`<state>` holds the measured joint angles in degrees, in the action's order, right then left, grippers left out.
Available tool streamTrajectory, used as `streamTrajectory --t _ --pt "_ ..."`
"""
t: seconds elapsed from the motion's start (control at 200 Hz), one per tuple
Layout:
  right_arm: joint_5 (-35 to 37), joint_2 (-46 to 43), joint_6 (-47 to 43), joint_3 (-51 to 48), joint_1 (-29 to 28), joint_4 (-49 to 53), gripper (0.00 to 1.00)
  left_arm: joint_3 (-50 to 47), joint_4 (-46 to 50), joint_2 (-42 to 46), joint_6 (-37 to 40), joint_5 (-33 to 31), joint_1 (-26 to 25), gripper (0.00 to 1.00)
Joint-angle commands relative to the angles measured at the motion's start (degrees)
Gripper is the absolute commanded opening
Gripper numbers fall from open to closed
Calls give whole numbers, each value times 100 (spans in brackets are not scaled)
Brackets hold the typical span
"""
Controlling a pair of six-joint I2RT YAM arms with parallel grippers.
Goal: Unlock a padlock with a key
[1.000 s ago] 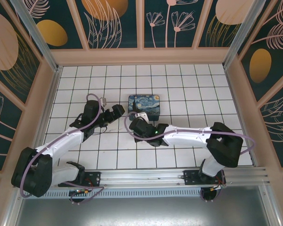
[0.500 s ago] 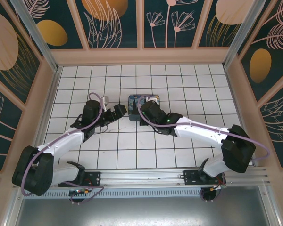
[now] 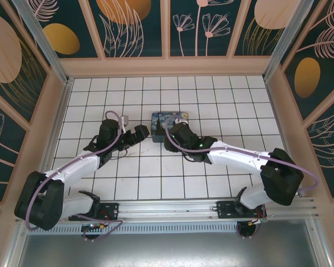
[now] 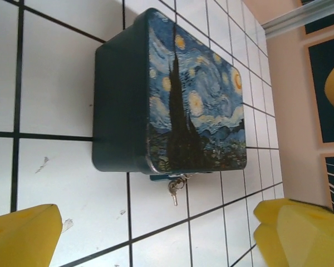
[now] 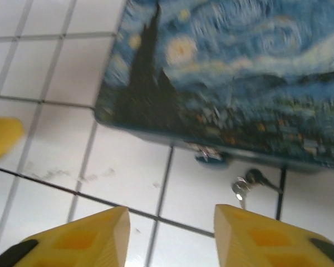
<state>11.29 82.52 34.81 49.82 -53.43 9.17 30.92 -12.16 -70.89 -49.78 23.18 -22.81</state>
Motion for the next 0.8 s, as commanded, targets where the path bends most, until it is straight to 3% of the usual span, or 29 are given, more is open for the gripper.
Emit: streamTrajectory --t 0.0,0.225,0.796 --pt "-119 -62 148 -389 102 -180 46 81 116 -22 -63 -156 30 99" --pt "-340 284 63 -504 384 -627 48 95 127 -45 -62 -178 22 99" --pt "-568 1690 -449 670 966 -590 51 134 118 -227 -26 -180 24 99"
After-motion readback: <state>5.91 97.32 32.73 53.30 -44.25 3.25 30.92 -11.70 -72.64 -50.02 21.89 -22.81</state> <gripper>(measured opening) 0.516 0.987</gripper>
